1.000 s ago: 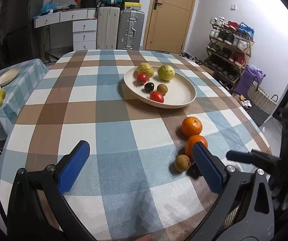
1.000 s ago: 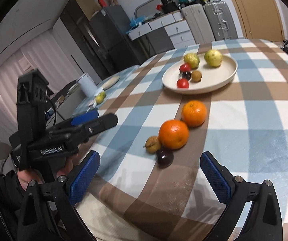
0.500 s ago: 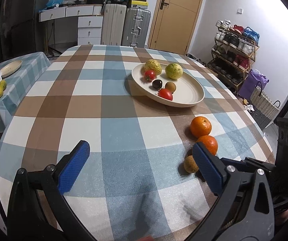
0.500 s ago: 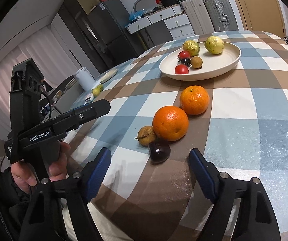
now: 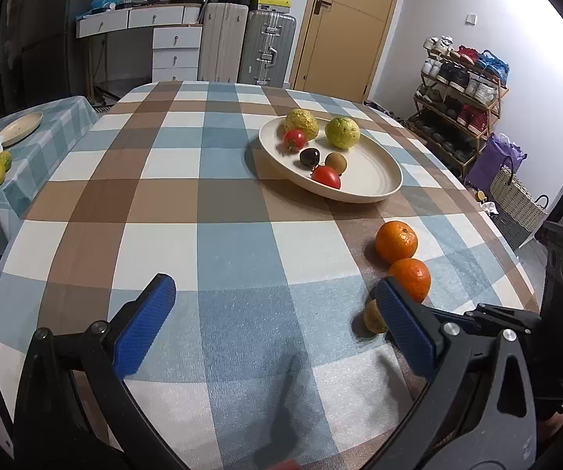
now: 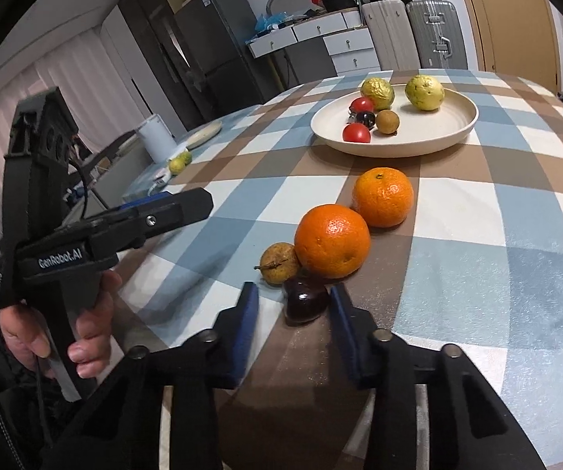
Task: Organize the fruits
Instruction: 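Grasp the second dark purple plum with the right gripper, then grasp the brown round fruit with the left gripper while the right holds the plum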
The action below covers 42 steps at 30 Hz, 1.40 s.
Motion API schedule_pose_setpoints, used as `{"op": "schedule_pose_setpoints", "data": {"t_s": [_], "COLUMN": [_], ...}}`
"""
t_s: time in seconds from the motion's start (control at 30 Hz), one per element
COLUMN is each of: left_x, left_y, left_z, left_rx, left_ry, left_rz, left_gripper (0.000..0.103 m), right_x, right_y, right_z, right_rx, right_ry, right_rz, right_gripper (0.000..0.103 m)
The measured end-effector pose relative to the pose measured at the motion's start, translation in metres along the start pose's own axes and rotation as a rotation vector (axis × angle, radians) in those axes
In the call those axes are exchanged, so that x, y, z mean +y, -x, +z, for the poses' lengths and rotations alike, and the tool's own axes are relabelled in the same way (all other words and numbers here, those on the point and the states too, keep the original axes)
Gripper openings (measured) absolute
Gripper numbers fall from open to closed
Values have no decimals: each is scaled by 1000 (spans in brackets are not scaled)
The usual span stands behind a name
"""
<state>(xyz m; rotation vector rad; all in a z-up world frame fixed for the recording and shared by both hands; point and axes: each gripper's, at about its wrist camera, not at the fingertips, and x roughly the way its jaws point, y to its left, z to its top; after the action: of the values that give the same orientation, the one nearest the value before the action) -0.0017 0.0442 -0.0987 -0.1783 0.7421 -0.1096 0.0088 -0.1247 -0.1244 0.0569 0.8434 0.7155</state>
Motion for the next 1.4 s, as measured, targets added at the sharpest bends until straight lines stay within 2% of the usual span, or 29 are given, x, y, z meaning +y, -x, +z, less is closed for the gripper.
{"op": "schedule_pose_setpoints", "data": {"t_s": [0.07, 0.1, 0.53, 0.73, 1.0, 1.23, 1.4], "left_x": [1, 2, 4, -1, -25, -45, -51], "left_y": [-1, -2, -3, -2, -4, -18, -29], "left_z": [-1, -1, -1, 0, -3, -2, -1], "left_rx": [1, 2, 4, 18, 50, 126, 152], "left_ry": [0, 2, 7, -9, -94, -171, -203], "left_rz": [2, 3, 4, -22, -68, -115, -79], "left_gripper": [102, 102, 102, 102, 102, 102, 102], "right_x": [-1, -2, -5, -17, -31, -44, -50], "right_y": [-1, 0, 5, 13, 28, 36, 43], "right_z": [1, 0, -2, -2, -1, -6, -6], "right_rx": [-2, -5, -20, -40, -87, -114, -134], "right_ry": [3, 0, -17, -73, -105, -138, -156], "right_rz": [-13, -15, 20, 30, 30, 34, 37], "right_gripper": [26, 25, 24, 24, 24, 24, 24]}}
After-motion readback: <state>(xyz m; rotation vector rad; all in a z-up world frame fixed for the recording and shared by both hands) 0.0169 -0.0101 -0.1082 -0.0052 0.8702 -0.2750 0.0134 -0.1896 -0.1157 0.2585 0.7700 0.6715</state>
